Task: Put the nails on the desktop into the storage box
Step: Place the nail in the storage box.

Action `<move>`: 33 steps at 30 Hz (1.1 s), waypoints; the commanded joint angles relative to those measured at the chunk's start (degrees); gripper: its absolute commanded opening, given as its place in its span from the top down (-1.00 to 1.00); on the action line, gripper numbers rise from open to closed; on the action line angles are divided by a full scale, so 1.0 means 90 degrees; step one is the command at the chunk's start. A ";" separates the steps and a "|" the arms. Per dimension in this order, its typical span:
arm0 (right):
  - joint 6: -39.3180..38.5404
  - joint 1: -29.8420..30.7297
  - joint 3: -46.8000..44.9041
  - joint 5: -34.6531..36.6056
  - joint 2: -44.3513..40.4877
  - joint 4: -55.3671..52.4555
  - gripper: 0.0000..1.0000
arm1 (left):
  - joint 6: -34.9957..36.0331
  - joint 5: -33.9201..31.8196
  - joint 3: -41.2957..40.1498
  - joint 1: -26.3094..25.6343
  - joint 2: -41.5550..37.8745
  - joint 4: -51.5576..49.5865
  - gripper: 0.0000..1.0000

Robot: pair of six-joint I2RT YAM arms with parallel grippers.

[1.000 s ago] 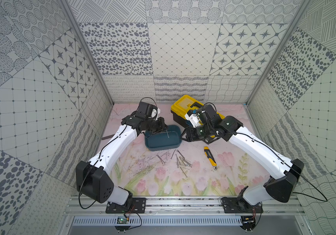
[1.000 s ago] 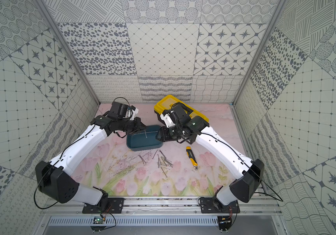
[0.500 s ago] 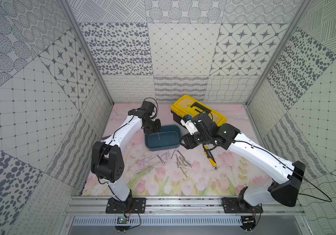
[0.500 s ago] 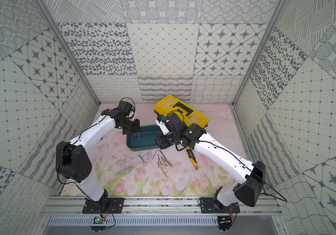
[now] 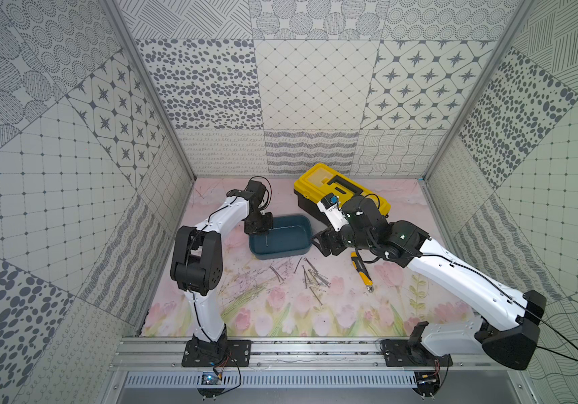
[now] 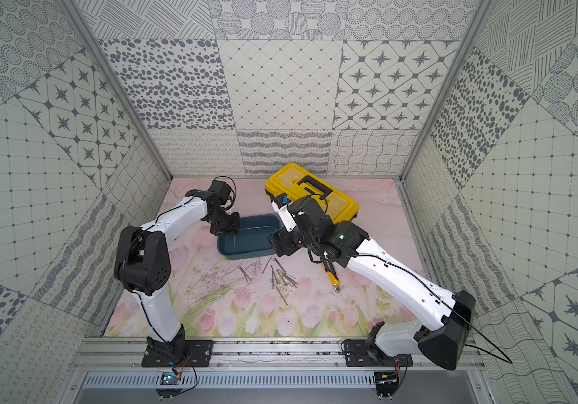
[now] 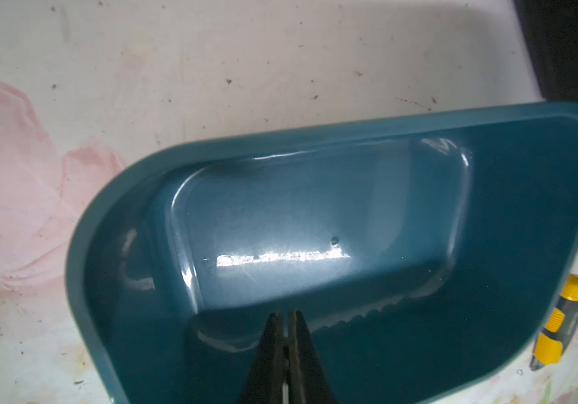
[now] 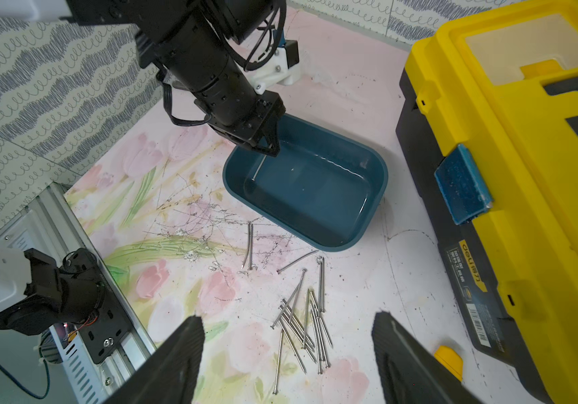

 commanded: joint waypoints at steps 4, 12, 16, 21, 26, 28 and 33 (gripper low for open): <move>-0.0062 0.0031 -0.0129 0.0221 -0.0310 0.0262 -0.87 | 0.0197 -0.0238 -0.0001 0.0048 0.0334 0.0171 1.00; 0.0306 0.0027 -0.0265 0.0526 -0.0536 0.0270 -0.93 | 0.0103 -0.0336 -0.0148 0.0052 0.0518 0.0448 1.00; 0.0439 0.0015 -0.0364 0.0636 -0.0579 0.0253 -0.94 | 0.0052 -0.0423 -0.0172 0.0044 0.0581 0.0487 1.00; 0.0692 0.0010 -0.0377 0.0614 -0.0555 0.0204 -0.94 | 0.0070 -0.0497 -0.0213 0.0051 0.0631 0.0497 0.94; 0.0807 0.0011 -0.0373 0.0639 -0.0550 0.0187 -0.94 | 0.0044 -0.0501 -0.0206 0.0046 0.0589 0.0517 0.71; 0.0835 0.0009 -0.0333 0.0627 -0.0522 0.0126 -0.94 | 0.0034 -0.0507 -0.0176 0.0047 0.0567 0.0491 0.59; 0.0937 0.0002 -0.0299 0.0537 -0.0497 0.0045 -0.94 | 0.0011 -0.0519 -0.0159 0.0044 0.0407 0.0424 0.40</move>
